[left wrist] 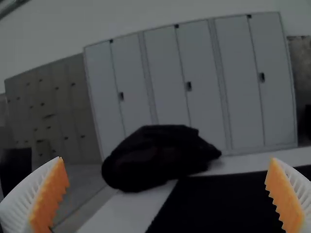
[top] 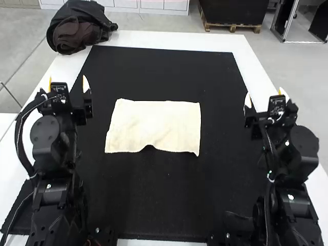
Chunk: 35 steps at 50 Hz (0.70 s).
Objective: Fold the towel.
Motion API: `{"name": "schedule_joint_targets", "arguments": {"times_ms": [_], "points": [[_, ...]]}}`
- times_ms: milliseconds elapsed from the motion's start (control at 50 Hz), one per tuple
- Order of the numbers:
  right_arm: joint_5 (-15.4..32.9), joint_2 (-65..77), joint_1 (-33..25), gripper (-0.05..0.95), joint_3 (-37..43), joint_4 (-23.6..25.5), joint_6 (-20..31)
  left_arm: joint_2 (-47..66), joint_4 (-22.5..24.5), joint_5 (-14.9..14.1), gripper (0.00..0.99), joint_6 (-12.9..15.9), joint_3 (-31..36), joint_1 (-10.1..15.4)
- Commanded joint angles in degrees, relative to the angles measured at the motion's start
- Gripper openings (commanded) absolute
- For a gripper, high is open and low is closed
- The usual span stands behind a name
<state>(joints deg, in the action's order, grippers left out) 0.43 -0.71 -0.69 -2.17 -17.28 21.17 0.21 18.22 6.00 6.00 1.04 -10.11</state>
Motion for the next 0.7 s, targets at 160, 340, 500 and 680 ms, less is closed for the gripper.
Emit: {"name": "schedule_joint_targets", "arguments": {"times_ms": [160, 340, 500, 680], "points": [[0.98, -18.45, -1.07, 0.90, -22.26, 5.85, -13.26, 12.36, -1.61, 2.00, 0.959, 0.68, 18.47, 0.44], [-1.83, -39.10, -0.63, 0.90, -35.53, 12.53, -20.11, 34.60, -5.12, 3.14, 0.959, -0.29, 31.04, 0.44], [-6.40, -56.68, 0.16, 0.91, -42.30, 20.35, -20.73, 51.03, -8.02, 3.84, 0.959, -0.29, 36.58, 0.53], [-6.67, -68.81, 1.92, 0.91, -43.00, 22.73, -20.47, 61.14, -10.13, 2.00, 0.957, -0.29, 37.81, 1.41]]}}
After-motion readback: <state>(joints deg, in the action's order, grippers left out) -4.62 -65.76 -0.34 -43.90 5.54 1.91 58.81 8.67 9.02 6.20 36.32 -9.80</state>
